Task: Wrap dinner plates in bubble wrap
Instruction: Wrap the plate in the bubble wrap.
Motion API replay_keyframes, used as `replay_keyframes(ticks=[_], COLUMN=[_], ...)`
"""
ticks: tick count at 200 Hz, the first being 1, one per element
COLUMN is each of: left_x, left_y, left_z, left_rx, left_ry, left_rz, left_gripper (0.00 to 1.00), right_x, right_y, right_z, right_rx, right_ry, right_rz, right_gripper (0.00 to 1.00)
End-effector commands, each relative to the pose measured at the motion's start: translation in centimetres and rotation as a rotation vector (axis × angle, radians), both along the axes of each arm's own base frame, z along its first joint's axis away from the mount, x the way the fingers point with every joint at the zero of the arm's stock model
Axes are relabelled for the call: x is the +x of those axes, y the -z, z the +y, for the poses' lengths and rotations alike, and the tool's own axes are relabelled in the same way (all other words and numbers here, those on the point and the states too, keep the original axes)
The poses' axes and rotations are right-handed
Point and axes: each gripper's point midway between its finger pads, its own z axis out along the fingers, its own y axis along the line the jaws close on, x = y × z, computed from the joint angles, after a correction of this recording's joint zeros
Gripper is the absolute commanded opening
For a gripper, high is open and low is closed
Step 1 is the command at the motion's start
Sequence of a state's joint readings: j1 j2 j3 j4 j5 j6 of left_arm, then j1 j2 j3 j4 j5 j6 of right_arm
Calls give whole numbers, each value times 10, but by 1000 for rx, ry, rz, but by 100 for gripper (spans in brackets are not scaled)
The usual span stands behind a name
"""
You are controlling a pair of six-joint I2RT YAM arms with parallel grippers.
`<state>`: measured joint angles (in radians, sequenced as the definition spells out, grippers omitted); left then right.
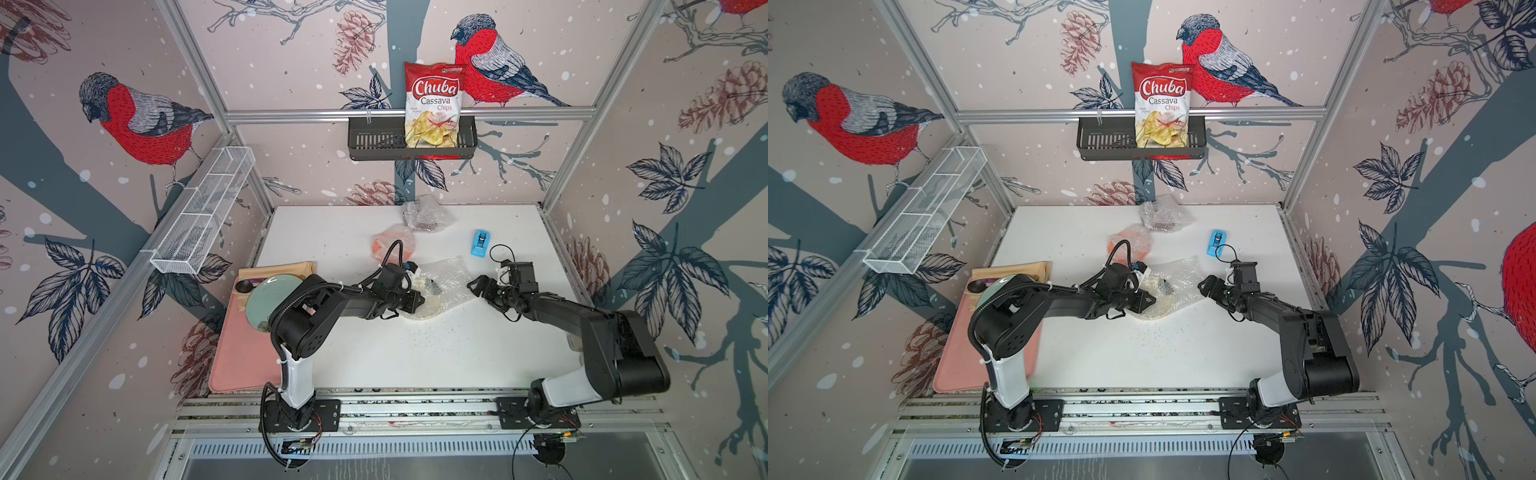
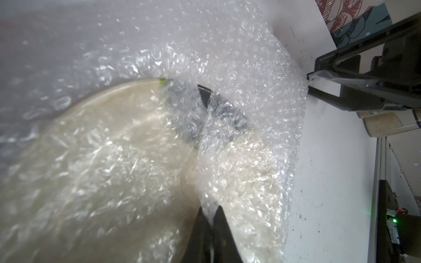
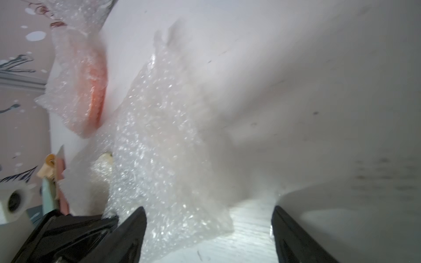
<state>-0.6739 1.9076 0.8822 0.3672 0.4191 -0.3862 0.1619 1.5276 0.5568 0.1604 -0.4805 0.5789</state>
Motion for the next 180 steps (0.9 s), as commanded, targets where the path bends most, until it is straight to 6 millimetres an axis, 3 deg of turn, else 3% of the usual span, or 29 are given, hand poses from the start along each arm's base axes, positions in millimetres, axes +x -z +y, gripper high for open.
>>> replay_keyframes(ticks=[1,27,47,67,82,99,117,132,154,180], left_x=[-6,-7,-10,-10,-9,-7,-7,-7,-4,1], left_y=[22,25,27,29,31,32,32,29,24,15], left_z=[14,14,15,17,18,19,19,16,12,5], left_rx=[74,67,54,47,51,55,46,27,-13,-76], left_ry=[-39,-44,-54,-75,-87,-102,-116,-123,-146,-160], left_rz=[59,75,84,88,96,101,115,132,147,161], left_gripper=[0,0,0,0,0,0,0,0,0,0], right_x=[-23,-12,-2,8,13,9,-8,-34,-62,-61], right_y=[23,25,0,-25,-36,-52,-67,-73,-53,-15], right_z=[12,10,19,19,21,37,75,117,156,165], right_rx=[81,141,207,139,43,-54,-79,-27,-36,-53], right_ry=[-26,8,-32,-51,-66,-116,-235,-387,-543,-529], right_rz=[121,64,-37,-160,-214,-278,-343,-371,-349,-241], right_gripper=[67,37,21,0,0,0,0,0,0,0])
